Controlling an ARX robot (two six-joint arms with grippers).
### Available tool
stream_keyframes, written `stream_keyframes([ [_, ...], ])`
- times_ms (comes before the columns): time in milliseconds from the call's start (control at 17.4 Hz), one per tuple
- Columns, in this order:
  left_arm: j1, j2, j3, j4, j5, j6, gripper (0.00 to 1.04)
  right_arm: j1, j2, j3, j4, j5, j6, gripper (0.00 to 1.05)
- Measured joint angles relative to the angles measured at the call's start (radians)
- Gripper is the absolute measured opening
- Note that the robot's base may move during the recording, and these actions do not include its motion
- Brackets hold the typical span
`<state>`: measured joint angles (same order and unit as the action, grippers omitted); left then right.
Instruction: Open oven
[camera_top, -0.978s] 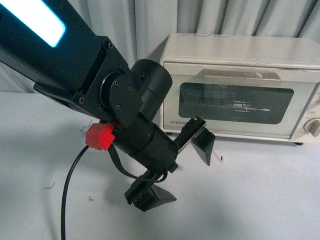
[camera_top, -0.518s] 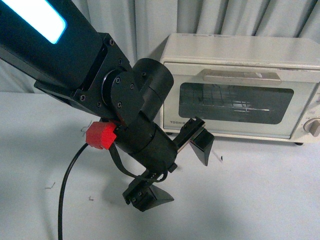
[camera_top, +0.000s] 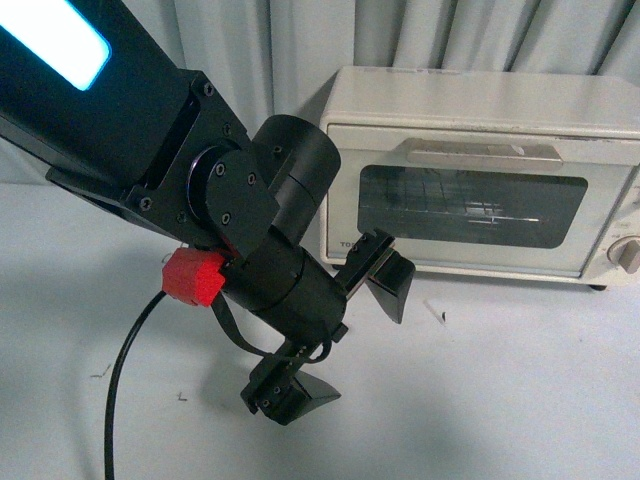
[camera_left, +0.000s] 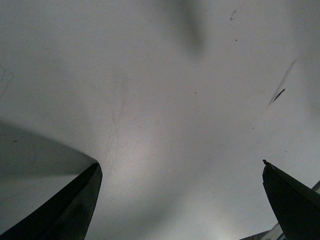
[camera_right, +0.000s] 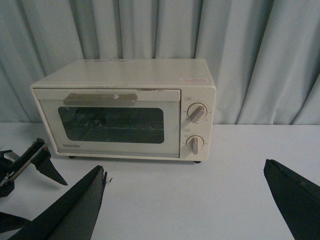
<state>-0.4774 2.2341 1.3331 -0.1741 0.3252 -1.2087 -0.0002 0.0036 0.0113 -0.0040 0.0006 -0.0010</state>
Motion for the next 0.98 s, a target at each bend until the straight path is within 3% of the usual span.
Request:
stream_keyframes([
  [173, 0.000, 0.000, 0.000, 0.000, 0.000, 0.000, 0.98, 0.000, 0.000, 0.000, 0.000, 0.000, 0.000, 0.98],
  [288, 0.000, 0.000, 0.000, 0.000, 0.000, -0.001, 0.98, 0.058, -0.005, -0.001, -0.004, 0.075, 0.005, 0.98],
  [345, 0.000, 0.000, 0.000, 0.000, 0.000, -0.001, 0.98, 0.097, 0.010, -0.001, 0.039, 0.101, 0.008, 0.98],
  [460, 0.000, 0.000, 0.000, 0.000, 0.000, -0.001, 0.98, 0.084, 0.127, 0.000, 0.178, 0.118, 0.008, 0.97],
  [633, 0.000, 0.000, 0.000, 0.000, -0.001, -0.001, 0.98, 0.011, 0.458, 0.043, 0.402, 0.061, -0.001, 0.70],
  [978, 0.000, 0.000, 0.000, 0.000, -0.002, -0.001, 0.98, -0.014, 0.840, 0.269, 0.516, 0.045, -0.010, 0.25],
])
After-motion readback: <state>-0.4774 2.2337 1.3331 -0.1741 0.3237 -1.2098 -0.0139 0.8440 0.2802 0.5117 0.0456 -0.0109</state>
